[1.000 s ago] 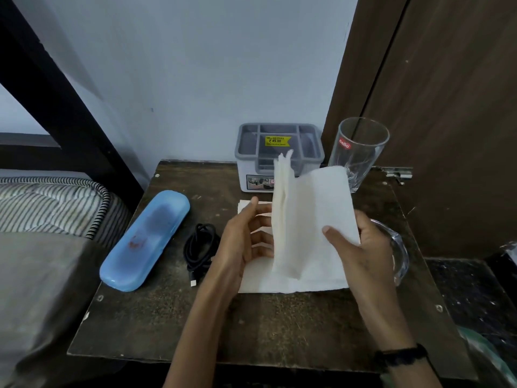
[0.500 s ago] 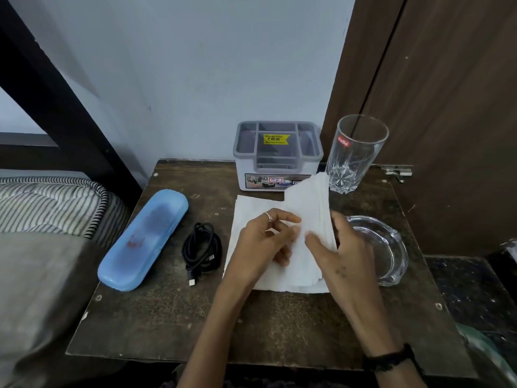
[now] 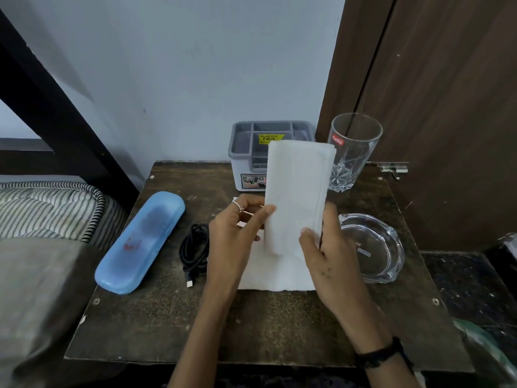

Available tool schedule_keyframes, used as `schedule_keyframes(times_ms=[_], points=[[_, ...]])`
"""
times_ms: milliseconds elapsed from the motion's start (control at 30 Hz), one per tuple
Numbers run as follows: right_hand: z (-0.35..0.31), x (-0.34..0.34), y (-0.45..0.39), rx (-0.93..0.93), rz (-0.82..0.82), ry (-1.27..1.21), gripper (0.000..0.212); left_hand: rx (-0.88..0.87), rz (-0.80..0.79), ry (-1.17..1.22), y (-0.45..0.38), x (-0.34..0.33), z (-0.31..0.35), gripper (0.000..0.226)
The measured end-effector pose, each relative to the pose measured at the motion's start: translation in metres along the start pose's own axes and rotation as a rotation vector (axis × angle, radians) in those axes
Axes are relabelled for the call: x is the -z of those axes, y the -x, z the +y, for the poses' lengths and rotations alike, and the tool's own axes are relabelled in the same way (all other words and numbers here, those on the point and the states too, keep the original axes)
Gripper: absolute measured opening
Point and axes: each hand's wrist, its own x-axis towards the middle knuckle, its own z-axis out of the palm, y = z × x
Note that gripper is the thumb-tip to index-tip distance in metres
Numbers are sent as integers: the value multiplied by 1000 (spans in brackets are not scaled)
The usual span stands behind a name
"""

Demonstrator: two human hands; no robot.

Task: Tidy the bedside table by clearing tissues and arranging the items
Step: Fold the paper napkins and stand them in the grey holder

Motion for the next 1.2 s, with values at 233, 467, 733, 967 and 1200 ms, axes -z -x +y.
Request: schedule_keyframes(times_ms=[233,467,733,967,1200], points=[[-4,-1,3,52,6,296,37,71,-309,-230,1,5,-2,48],[-20,8,-3,-51,-13,175,56,-128,-168,-242,-3,5,26,48],[-38,19,-96,260,129,136,25,-255,-49,-293,-79,-1,63,39],[-19,5,-153,247,211,308,24,-235,2,-443,-114,-7,44,55],[-11,-4,-157,287,240,414,21,-294,162,-590,-113,-22,29,61]])
